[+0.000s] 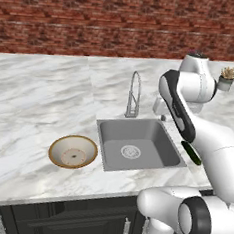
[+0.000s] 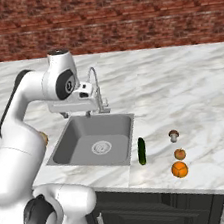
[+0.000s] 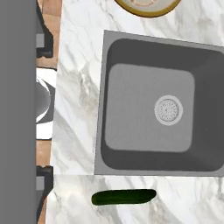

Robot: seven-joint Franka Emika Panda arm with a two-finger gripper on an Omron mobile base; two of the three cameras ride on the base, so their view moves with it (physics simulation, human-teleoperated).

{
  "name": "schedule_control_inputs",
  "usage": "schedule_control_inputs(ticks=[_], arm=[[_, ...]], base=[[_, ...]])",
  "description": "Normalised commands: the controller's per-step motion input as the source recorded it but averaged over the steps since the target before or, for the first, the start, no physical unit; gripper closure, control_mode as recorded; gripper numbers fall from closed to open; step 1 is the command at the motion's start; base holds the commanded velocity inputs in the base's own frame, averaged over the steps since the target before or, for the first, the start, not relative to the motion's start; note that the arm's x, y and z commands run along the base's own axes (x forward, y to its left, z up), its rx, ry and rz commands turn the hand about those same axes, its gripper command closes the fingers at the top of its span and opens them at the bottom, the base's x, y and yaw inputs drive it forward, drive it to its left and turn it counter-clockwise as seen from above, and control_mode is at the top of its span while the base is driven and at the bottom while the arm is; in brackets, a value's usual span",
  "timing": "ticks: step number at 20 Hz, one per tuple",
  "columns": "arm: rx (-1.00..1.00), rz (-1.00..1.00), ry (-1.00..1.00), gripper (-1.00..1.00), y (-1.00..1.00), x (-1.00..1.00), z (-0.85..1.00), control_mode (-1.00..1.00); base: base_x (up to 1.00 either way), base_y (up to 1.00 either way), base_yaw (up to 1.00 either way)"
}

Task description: There is a mixed pile of frozen fruits and vegetables on the counter. Locate all the frozen vegetables and place the items in a bowl on the counter. Take all the frozen fruits and defrost them in a running sink.

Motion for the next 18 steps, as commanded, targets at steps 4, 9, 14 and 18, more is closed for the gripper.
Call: schedule_control_inputs(ticks=[4, 9, 14, 18], arm=[[-0.02, -0.01, 0.17, -1.0, -0.43, 0.0, -0.22, -1.0], [-0.03, -0.01, 0.15, -1.0, -0.41, 0.0, -0.36, -1.0], [-0.04, 0.0, 0.12, -1.0, -0.39, 0.0, -0.35, -1.0], [-0.03, -0.01, 0.12, -1.0, -0.41, 0.0, -0.31, -1.0]], base=[[0.0, 0.0, 0.0], [0.0, 0.0, 0.0], [0.0, 0.0, 0.0], [0.0, 0.0, 0.0]])
